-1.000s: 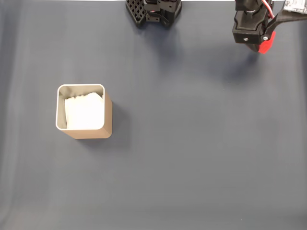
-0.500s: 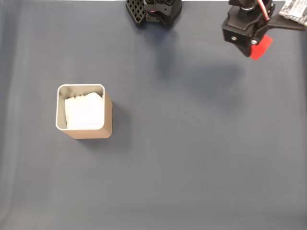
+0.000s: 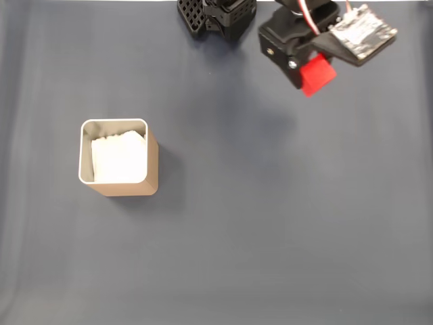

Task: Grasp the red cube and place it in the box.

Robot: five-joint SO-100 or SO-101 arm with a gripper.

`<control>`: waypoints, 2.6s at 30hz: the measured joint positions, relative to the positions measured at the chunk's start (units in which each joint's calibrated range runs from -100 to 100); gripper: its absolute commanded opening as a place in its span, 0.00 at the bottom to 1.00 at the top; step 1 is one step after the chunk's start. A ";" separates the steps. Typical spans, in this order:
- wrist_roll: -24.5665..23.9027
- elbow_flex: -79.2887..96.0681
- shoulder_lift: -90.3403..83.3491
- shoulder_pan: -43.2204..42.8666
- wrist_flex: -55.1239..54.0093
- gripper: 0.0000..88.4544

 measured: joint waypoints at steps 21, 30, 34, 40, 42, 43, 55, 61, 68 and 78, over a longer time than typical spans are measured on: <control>0.10 -13.21 8.74 19.69 4.79 0.04; -1.71 -21.22 16.58 26.16 4.87 0.04; -2.30 -25.50 20.86 29.09 4.87 0.04; -2.83 -31.15 25.68 33.37 4.87 0.03; -3.08 -33.42 27.82 34.87 5.20 0.03; -3.27 -34.52 28.62 35.63 5.28 0.03; -4.05 -41.35 35.40 43.89 6.09 0.04; -4.49 -41.35 35.40 47.35 6.26 0.04; -4.59 -38.71 35.49 51.18 5.93 0.04; -4.79 -35.06 35.49 54.49 2.68 0.04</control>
